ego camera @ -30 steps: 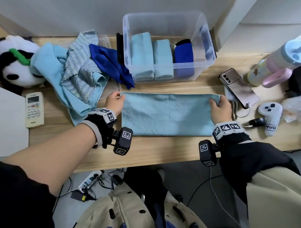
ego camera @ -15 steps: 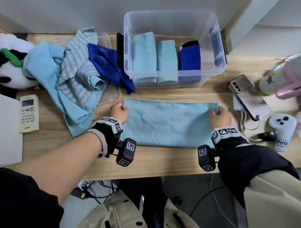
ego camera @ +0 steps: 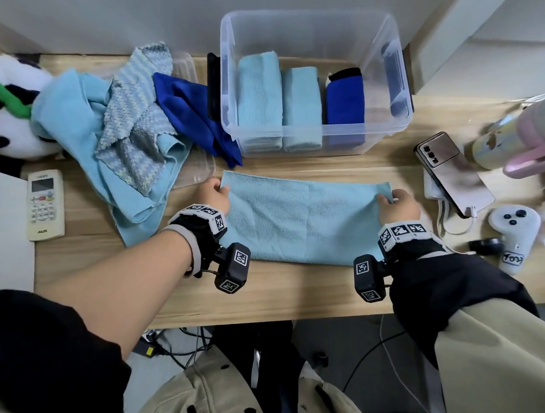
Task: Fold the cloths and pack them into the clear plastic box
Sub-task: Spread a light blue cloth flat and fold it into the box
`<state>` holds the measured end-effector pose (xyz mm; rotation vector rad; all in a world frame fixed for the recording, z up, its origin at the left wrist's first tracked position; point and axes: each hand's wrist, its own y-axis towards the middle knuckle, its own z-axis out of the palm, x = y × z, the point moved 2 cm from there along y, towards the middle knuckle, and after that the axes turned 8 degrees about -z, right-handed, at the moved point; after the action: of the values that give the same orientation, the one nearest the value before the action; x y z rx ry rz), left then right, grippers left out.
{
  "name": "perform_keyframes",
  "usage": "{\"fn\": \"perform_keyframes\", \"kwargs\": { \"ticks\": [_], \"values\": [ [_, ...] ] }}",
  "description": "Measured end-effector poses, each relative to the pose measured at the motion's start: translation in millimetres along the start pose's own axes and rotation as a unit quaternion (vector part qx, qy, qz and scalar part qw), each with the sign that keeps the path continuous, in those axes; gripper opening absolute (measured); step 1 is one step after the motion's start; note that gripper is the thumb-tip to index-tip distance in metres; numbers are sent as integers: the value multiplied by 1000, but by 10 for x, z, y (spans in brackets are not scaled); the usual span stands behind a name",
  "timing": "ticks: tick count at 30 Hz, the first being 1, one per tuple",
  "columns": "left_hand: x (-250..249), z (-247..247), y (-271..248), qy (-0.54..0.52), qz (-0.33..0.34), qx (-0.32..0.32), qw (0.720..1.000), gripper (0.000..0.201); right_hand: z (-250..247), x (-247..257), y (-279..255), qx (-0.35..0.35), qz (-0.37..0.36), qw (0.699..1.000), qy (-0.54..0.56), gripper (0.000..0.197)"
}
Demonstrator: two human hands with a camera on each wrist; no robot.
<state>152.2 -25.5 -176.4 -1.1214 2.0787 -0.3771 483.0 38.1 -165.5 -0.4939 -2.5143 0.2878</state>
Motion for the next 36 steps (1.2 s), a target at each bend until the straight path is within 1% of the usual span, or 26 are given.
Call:
{"fn": "perform_keyframes", "kwargs": {
  "ticks": [1,3,5,7,9,11,12,14,16,18,20,22,24,25,26,28,29,30,31,32,34,35,36],
  "values": [
    [-13,-2,-12,-8,-8,3,1000,17,-7,6,-13,-3,10,1000,6,24],
    [-41,-18,-53,-26,-18,10,999,31,-40,1,-56,-33,32,998,32,36],
    [-50,-26,-94,-32,-9,13,999,41,-70,-72,-121,-63,61,995,48,42],
    [-31,-35,-151,-25,6,9,1000,44,-88,-172,-231,-70,100,992,37,42],
    [9,-44,-202,-20,8,-7,1000,42,-81,-243,-318,-30,105,994,21,28],
    [38,-67,-261,-13,18,-30,999,40,-89,-248,-398,25,92,995,20,26],
    [34,-77,-295,0,33,-40,999,39,-98,-235,-428,46,87,995,35,22],
    [-14,-80,-359,33,70,-49,996,40,-122,-158,-478,59,58,993,83,12],
    [-125,-87,-467,58,112,-47,991,40,-174,-13,-536,55,5,990,129,2],
    [-299,-86,-592,60,171,-26,983,41,-230,154,-584,73,-64,982,162,4],
    [-526,-82,-731,26,242,35,969,47,-287,330,-652,106,-126,968,188,7],
    [-771,-105,-908,6,310,106,945,59,-362,493,-727,138,-173,950,221,18],
    [-1005,-160,-1064,6,354,169,920,71,-455,661,-793,168,-214,932,238,24],
    [-1098,-194,-1131,2,366,199,909,72,-517,739,-833,180,-239,922,244,24],
    [-1175,-234,-1191,-13,372,228,900,66,-589,811,-879,186,-260,916,243,22],
    [-1273,-311,-1272,-63,373,271,885,40,-725,920,-961,192,-291,906,240,24],
    [-1302,-349,-1302,-90,371,280,881,25,-780,947,-979,192,-298,902,245,24],
    [-1322,-386,-1328,-109,369,276,881,14,-836,962,-993,188,-295,903,249,20],
    [-1334,-425,-1355,-124,368,266,883,10,-887,957,-997,187,-291,904,253,16],
    [-1338,-462,-1372,-138,365,253,885,10,-930,926,-983,192,-285,906,246,16],
    [-1339,-534,-1388,-172,360,225,889,11,-1001,847,-947,202,-288,914,204,24],
    [-1344,-576,-1391,-190,359,207,890,12,-1037,809,-936,191,-295,918,182,22],
    [-1354,-619,-1391,-206,358,186,891,15,-1088,792,-949,165,-298,924,174,16]
  ]
}}
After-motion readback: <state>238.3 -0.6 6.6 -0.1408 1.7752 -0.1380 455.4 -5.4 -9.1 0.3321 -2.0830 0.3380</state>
